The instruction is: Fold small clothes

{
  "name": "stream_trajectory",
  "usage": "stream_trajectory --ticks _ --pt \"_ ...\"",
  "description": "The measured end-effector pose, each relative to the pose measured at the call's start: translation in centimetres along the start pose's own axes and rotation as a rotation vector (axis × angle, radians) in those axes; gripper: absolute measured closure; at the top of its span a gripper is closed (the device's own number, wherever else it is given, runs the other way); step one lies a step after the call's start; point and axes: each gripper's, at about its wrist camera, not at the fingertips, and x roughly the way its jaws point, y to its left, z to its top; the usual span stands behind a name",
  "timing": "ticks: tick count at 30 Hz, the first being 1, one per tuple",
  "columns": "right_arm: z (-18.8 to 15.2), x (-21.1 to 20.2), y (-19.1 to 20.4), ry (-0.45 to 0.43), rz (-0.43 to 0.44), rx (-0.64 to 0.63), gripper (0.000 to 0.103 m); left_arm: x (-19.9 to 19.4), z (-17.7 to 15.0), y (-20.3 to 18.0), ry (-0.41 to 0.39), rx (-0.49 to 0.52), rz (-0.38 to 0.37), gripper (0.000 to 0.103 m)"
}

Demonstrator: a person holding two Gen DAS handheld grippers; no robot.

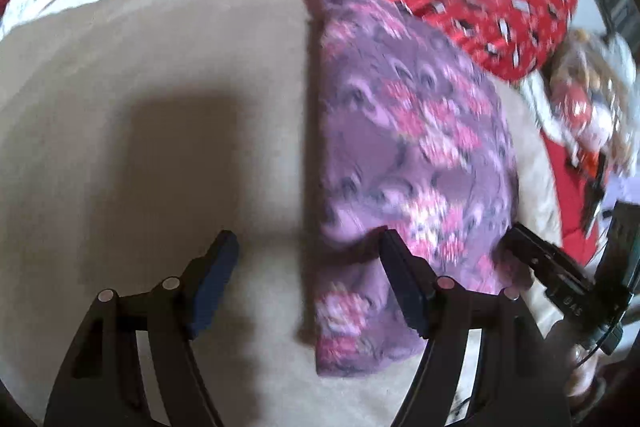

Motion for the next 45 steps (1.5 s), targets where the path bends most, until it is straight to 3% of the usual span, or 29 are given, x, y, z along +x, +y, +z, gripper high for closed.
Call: stream_trajectory --ticks 4,7,11,14,16,19,20,21,24,26,29,32,33,35,38,39,40,43,45 --pt "3.1 -1.3 -2.9 -0.088 0.030 0.161 0.063 0.9 2.0 0.8 0.059 -0.042 -0.074 0.030" --pt "4.9 -0.9 -4.2 -0.131 0.050 0.255 0.063 0.6 2.9 -0.2 0.025 -0.035 -0.076 0.030" --pt "7.4 0.4 -1.6 -0.163 0.090 0.178 0.064 0.2 4.6 -2.5 -0.055 0.009 -0.001 0.029" --pt "8.4 2.3 0.2 -0.139 0.051 0.095 0.069 2.8 6.0 -2.7 -0.017 0.013 0.069 0.027" --pt "8.7 4.5 -0.2 -0.107 -0.049 0.071 0.070 3.9 6.3 -1.4 0.010 -0.013 0.036 0.022" --pt "8.7 4.6 -2.4 -0.136 -0.042 0.112 0.067 3.7 6.7 -0.4 0.016 -0.043 -0.009 0.021" --pt "8.7 4.5 -3.3 -0.132 -0.097 0.144 0.055 3.5 6.9 -0.1 0.016 -0.046 -0.021 0.022" --pt "8.5 4.4 -4.3 -0.120 -0.111 0.179 0.054 3.3 7.0 0.1 0.017 -0.056 -0.036 0.022" --pt "8.8 2.9 -6.2 -0.168 -0.039 0.285 0.057 3.0 8.4 0.4 0.022 -0.130 -0.137 0.022" --pt "9.7 2.5 -5.3 -0.199 -0.009 0.253 0.057 3.1 9.5 -0.5 0.014 -0.127 -0.130 0.022" --pt "12.0 3.8 -2.9 -0.182 0.013 0.181 0.063 3.9 11.3 -2.8 -0.009 -0.058 -0.053 0.022" --pt "13.5 6.3 -1.8 -0.143 -0.013 0.144 0.082 6.5 12.2 -2.7 0.006 -0.037 0.035 0.020" --pt "13.6 7.7 -2.1 -0.106 -0.066 0.148 0.091 7.6 12.2 -2.3 0.031 -0.045 0.022 0.018" --pt "13.4 10.3 -2.8 -0.035 -0.128 0.165 0.095 7.7 12.1 -2.1 0.012 -0.035 0.010 0.015" --pt "13.6 9.8 -4.0 -0.063 -0.066 0.242 0.096 6.9 11.8 -1.9 0.028 -0.015 -0.008 0.016" --pt "13.4 9.1 -4.3 -0.076 -0.046 0.252 0.096 6.3 11.3 -1.3 0.038 -0.033 -0.045 0.016" --pt "13.0 8.1 -4.8 -0.095 -0.039 0.258 0.095 5.6 10.9 -0.7 0.043 -0.048 -0.075 0.016" --pt "10.3 5.8 -7.1 -0.073 0.062 0.321 0.059 3.8 8.5 1.3 0.059 -0.109 -0.183 0.017" --pt "8.4 5.0 -8.2 -0.056 0.142 0.356 0.056 3.0 6.6 2.4 0.070 -0.151 -0.263 0.017"
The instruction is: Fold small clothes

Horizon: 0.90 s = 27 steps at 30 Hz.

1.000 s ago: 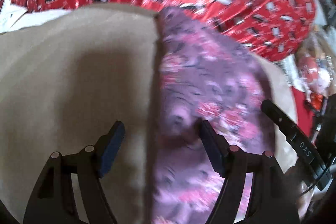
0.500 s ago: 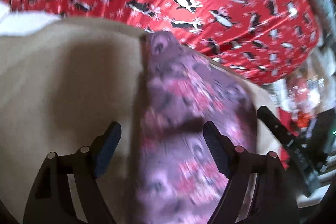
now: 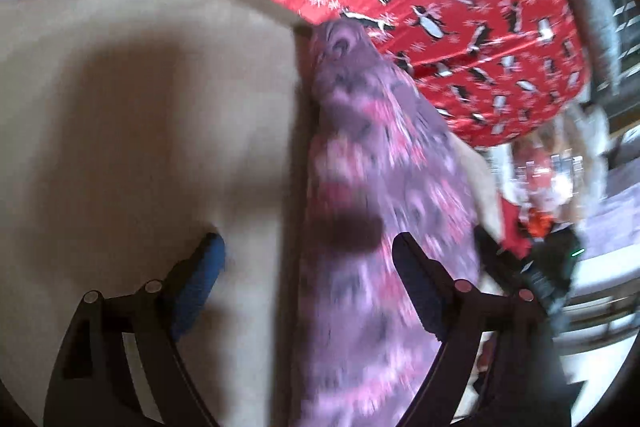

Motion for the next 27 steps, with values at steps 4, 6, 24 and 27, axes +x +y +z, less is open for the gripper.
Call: stream_trajectory --ticks 4,6,24,27 --pt "-4.0 -1.5 -2.6 0.034 0.143 0.063 0.055 0.0 -2.2 -0.4 0.039 0.008 -0.077 0.016" --pt "-4.8 -1.6 -2.0 0.046 0.193 0.047 0.051 0.6 -2.7 -1.3 0.063 0.029 -0.080 0.016" --pt "-5.5 -3.0 8.3 -0.015 -0.056 -0.303 0.077 -3.3 -4.9 -5.5 -0.049 0.092 0.078 0.080" --pt "-6.9 -5.2 10.0 -0.035 -0.069 -0.331 0.077 -6.1 -6.0 -5.3 -0.070 0.098 0.067 0.080"
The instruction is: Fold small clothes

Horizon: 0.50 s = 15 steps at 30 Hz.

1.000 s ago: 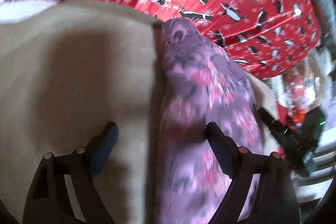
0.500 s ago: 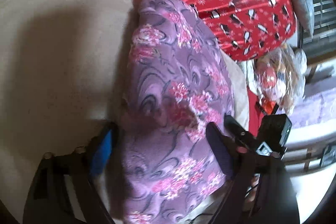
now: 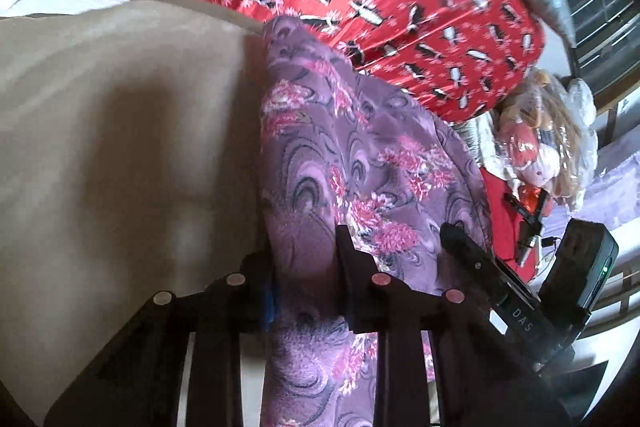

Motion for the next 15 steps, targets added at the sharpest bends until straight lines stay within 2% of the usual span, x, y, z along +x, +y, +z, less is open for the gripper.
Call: stream_trajectory --ticks 9,15 --pt "-4.5 -5.7 7.0 -0.032 0.016 -0.034 0.078 -7.5 -5.0 0.7 -0.068 0.074 0.077 0.080" --pt "-8.2 -6.0 10.8 0.006 0.041 -0.052 0.078 -9.7 -7.8 3.7 -0.055 0.058 0.117 0.080"
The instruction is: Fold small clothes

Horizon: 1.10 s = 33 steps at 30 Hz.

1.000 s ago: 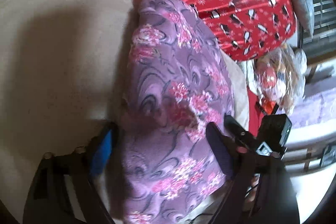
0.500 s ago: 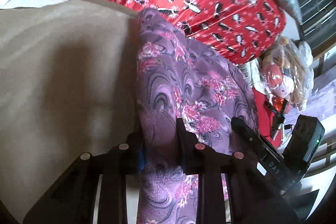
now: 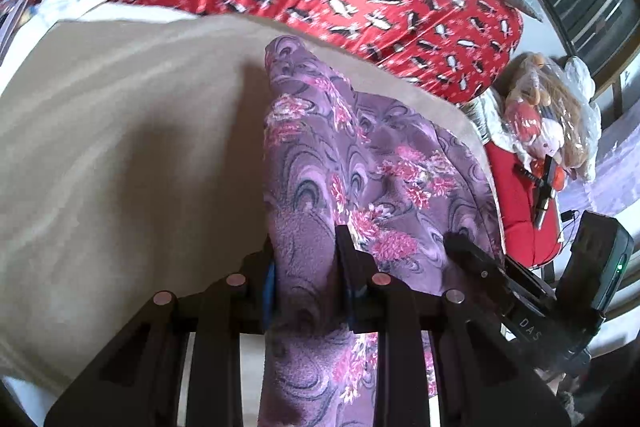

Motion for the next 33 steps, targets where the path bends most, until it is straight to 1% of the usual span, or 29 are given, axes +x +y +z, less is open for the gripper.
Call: stream_trajectory --ticks 4,6,7,8,9,11,12,13,14,16,17,18,20,21,23,25,26,27,28,29,30,32,33 --pt "-2.5 1.4 1.1 0.037 0.022 0.017 0.077 1.0 -2.6 2.5 0.047 -0.025 0.031 0.079" --pt "-4.3 2.9 1.1 0.087 0.025 0.025 0.077 2.8 -4.2 4.2 0.115 -0.050 0.055 0.078" --pt "-5.4 4.0 1.0 0.127 0.014 0.029 0.076 3.6 -4.8 4.8 0.139 -0.059 0.068 0.076" --pt "-6.2 4.9 0.8 0.160 -0.002 0.034 0.074 4.4 -5.3 5.5 0.167 -0.069 0.087 0.067" --pt "-7.3 6.0 0.2 0.212 -0.026 0.051 0.068 4.6 -5.7 6.4 0.166 -0.091 0.069 0.065" --pt "-7.6 5.6 -0.9 0.186 -0.001 0.106 0.065 4.1 -5.5 7.1 0.160 -0.123 0.026 0.063" --pt "-7.4 5.2 -1.4 0.191 0.005 0.143 0.065 3.7 -5.2 7.2 0.160 -0.127 0.018 0.063" --pt "-7.1 4.9 -1.7 0.200 0.000 0.160 0.065 3.2 -4.8 7.2 0.150 -0.125 0.022 0.064" --pt "-6.6 4.3 -1.8 0.191 -0.025 0.157 0.065 2.5 -4.4 7.1 0.124 -0.117 0.022 0.066" --pt "-5.4 2.8 -1.4 0.116 -0.090 0.130 0.062 0.9 -3.5 6.4 0.051 -0.090 0.016 0.065" --pt "-4.9 2.0 -1.0 0.068 -0.107 0.117 0.062 0.2 -3.0 5.9 0.017 -0.073 0.014 0.064" --pt "-4.1 1.3 -0.4 0.017 -0.104 0.100 0.062 -0.3 -2.4 5.2 -0.014 -0.053 0.015 0.063" --pt "-3.5 1.3 0.6 -0.014 -0.090 0.065 0.062 -0.3 -1.5 4.9 -0.030 -0.032 0.009 0.056" --pt "-3.2 1.8 1.3 -0.016 -0.083 0.035 0.062 0.1 -1.0 4.5 -0.033 -0.012 0.021 0.055" --pt "-2.8 3.7 2.4 0.017 -0.088 -0.016 0.062 1.7 0.1 4.4 -0.021 0.023 0.078 0.055" --pt "-3.1 5.9 2.7 0.060 -0.120 -0.050 0.064 4.3 0.8 5.1 0.026 0.038 0.146 0.055" --pt "-3.3 6.9 2.6 0.078 -0.146 -0.060 0.067 6.2 1.0 6.1 0.072 0.023 0.158 0.049" --pt "-3.5 8.2 2.1 0.100 -0.179 -0.076 0.068 7.1 1.3 7.2 0.096 -0.007 0.122 0.044" --pt "-3.6 8.8 1.6 0.108 -0.184 -0.078 0.068 7.3 1.4 7.9 0.100 -0.038 0.093 0.038" --pt "-3.4 9.0 1.3 0.108 -0.182 -0.071 0.068 7.4 1.8 9.0 0.108 -0.101 0.041 0.038" --pt "-3.0 9.1 0.6 0.114 -0.166 -0.045 0.070 7.4 2.2 9.5 0.117 -0.126 0.020 0.038" --pt "-2.4 9.0 0.0 0.132 -0.147 0.000 0.074 6.8 2.6 9.9 0.134 -0.132 -0.004 0.040" --pt "-2.0 8.6 -0.3 0.138 -0.142 0.025 0.078 6.2 2.6 9.9 0.131 -0.121 0.003 0.040"
